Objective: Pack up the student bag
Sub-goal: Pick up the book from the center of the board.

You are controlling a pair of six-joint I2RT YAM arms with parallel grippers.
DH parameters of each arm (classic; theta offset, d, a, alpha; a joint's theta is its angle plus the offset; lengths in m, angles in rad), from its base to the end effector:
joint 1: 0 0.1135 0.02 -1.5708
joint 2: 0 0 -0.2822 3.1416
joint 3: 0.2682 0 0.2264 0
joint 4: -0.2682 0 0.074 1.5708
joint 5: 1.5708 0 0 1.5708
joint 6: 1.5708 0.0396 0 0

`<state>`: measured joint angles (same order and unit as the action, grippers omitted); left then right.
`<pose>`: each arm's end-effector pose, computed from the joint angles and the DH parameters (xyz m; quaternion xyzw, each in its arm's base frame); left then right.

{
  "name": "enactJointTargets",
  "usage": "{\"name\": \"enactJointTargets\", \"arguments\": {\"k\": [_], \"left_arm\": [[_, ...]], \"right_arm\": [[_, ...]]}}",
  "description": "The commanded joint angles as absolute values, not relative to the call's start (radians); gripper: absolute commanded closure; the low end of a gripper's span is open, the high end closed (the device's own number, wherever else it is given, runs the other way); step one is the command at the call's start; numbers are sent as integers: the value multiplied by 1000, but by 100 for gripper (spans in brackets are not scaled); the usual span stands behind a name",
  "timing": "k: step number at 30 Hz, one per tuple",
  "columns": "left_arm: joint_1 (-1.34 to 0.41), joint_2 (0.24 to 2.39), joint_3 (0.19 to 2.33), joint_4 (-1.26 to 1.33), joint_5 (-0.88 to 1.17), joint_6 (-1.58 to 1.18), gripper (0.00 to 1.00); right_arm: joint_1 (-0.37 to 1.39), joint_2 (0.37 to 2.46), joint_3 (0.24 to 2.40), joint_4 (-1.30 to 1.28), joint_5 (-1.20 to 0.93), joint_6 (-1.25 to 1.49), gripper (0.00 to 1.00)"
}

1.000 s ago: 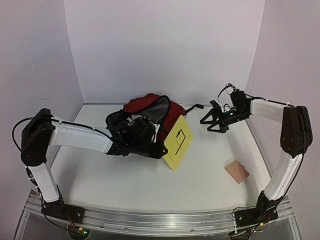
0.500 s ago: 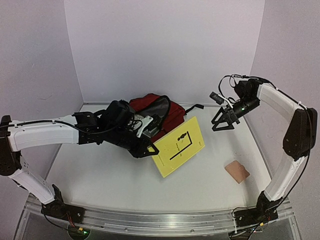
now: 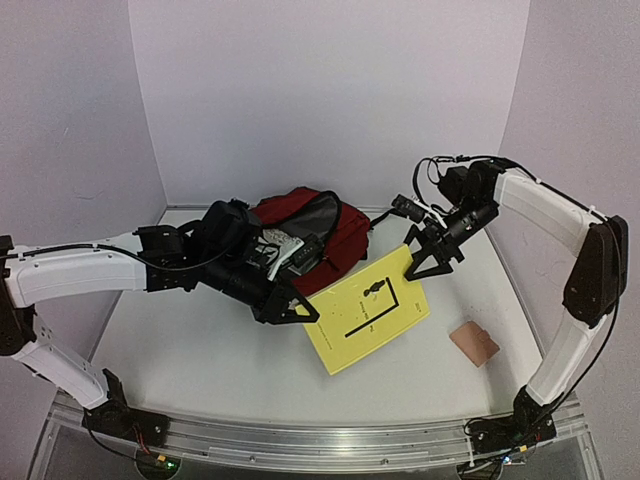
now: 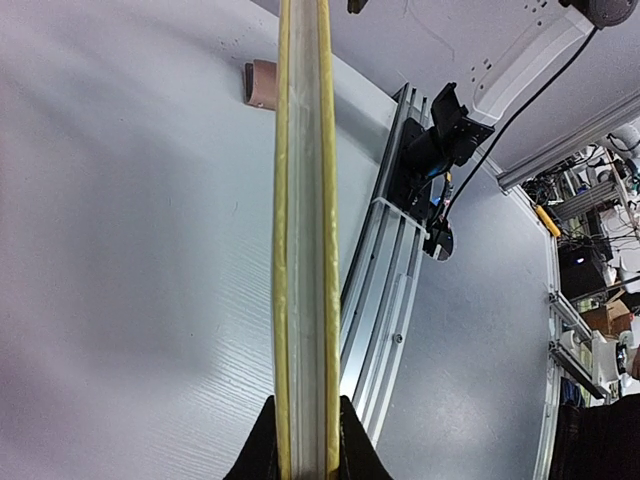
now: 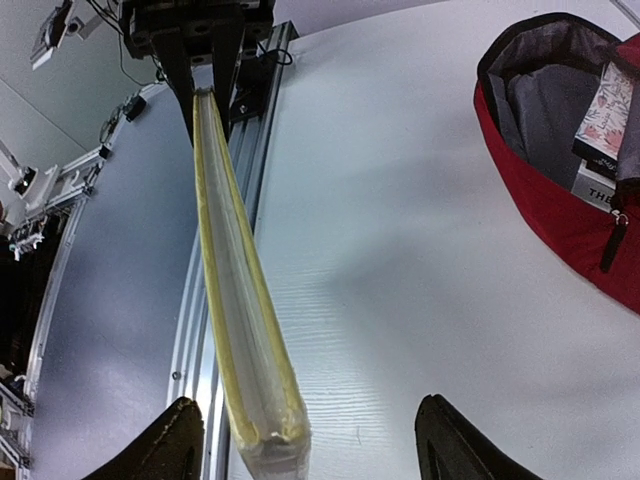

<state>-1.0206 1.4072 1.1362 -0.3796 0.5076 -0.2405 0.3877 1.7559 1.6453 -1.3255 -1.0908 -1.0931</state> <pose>0.1336 -0.2546 0.3255 0.4329 0.7598 -0.4351 0.2145 0.2718 0.1489 0.3350 -0.6012 0.6061 0.4658 0.2328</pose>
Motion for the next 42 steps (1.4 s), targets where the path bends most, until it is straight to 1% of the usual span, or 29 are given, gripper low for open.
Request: {"name": "enactJointTargets", "arguments": {"k": [1,4,6,10,11,13,14,15,16,19,22,28,31,36,37,39,41,42], "left_arm": [[-1020,1353,1143,-214,551,-240,100],[-1020,1346,1132,-201,524,-245,99],[-1017,1335,1130,-202,488,-253,96],[-969,1290,1079,-139,458,-316,83],[-951,1275,1058,-103,458,-339,75],[-911,1237,1010,-37,461,-394,59],[-885,1222,978,-12,465,-427,49],[-864,1206,947,35,467,-459,42],[-845,1186,923,76,468,-481,37],[-823,1153,858,130,459,-525,28],[-821,1132,808,184,470,-562,23],[-821,1170,718,407,578,-662,18],[-823,1219,712,494,638,-696,18],[-823,1271,741,530,682,-698,27],[-823,1277,745,531,683,-698,30],[-822,1289,753,545,689,-700,39],[-822,1306,757,573,702,-713,51],[-822,1317,757,590,707,-719,55]], "right_arm": [[439,1717,1618,-1705,-1168,-1080,38],[447,1724,1614,-1700,-1173,-1058,50],[448,1730,1619,-1701,-1179,-1039,64],[449,1728,1640,-1701,-1208,-1015,95],[447,1730,1650,-1700,-1215,-1004,100],[447,1740,1676,-1699,-1233,-979,100],[446,1746,1697,-1698,-1240,-966,100],[446,1752,1719,-1697,-1250,-945,100],[444,1759,1741,-1697,-1258,-929,100],[427,1779,1815,-1697,-1305,-887,100],[417,1802,1879,-1691,-1348,-847,100],[416,1858,1945,-1663,-1416,-770,100],[416,1895,1971,-1661,-1444,-742,100],[416,1915,1980,-1659,-1449,-717,100],[416,1914,1975,-1660,-1456,-717,100],[416,1909,1964,-1659,-1465,-717,100],[416,1910,1963,-1658,-1470,-716,100],[417,1912,1962,-1659,-1473,-715,100]]}}
